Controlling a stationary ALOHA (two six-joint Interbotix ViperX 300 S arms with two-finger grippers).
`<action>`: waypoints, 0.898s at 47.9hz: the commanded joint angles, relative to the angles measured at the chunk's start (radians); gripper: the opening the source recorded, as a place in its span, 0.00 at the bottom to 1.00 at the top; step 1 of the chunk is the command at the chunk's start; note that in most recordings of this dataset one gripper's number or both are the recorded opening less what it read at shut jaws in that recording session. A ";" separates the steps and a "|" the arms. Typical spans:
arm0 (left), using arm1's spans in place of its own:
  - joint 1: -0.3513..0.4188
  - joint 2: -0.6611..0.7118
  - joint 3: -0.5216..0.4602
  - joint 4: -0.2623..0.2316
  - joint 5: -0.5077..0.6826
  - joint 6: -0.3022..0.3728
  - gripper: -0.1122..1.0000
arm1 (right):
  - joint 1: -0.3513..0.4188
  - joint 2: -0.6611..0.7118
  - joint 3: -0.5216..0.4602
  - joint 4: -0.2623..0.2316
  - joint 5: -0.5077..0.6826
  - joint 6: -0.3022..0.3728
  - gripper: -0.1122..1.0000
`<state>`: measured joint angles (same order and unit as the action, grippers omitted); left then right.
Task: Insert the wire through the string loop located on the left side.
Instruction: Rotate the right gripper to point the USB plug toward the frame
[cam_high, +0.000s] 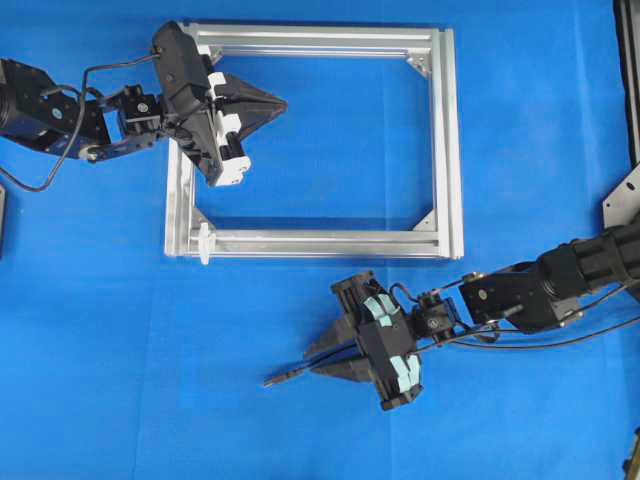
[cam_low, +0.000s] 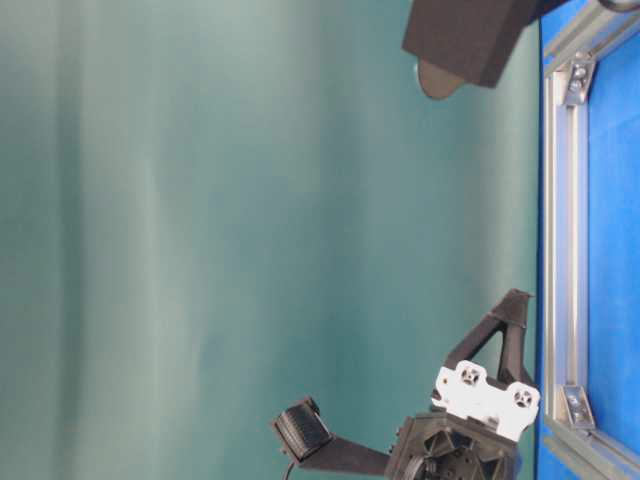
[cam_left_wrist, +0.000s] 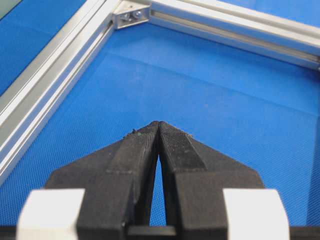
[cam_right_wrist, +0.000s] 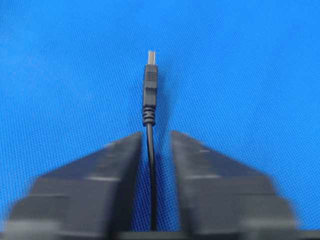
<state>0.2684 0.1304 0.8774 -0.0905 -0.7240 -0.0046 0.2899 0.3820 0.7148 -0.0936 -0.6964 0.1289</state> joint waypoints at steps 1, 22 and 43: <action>0.002 -0.029 -0.008 0.005 -0.005 0.000 0.10 | -0.006 -0.018 -0.006 0.002 -0.009 -0.002 0.23; 0.002 -0.029 -0.006 0.003 -0.005 0.002 0.10 | -0.009 -0.021 -0.011 0.000 -0.005 0.003 0.11; 0.002 -0.029 -0.008 0.003 -0.005 0.002 0.10 | -0.009 -0.227 -0.006 -0.005 0.187 -0.009 0.11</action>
<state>0.2684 0.1304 0.8790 -0.0890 -0.7240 -0.0046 0.2792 0.2209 0.7179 -0.0966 -0.5400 0.1197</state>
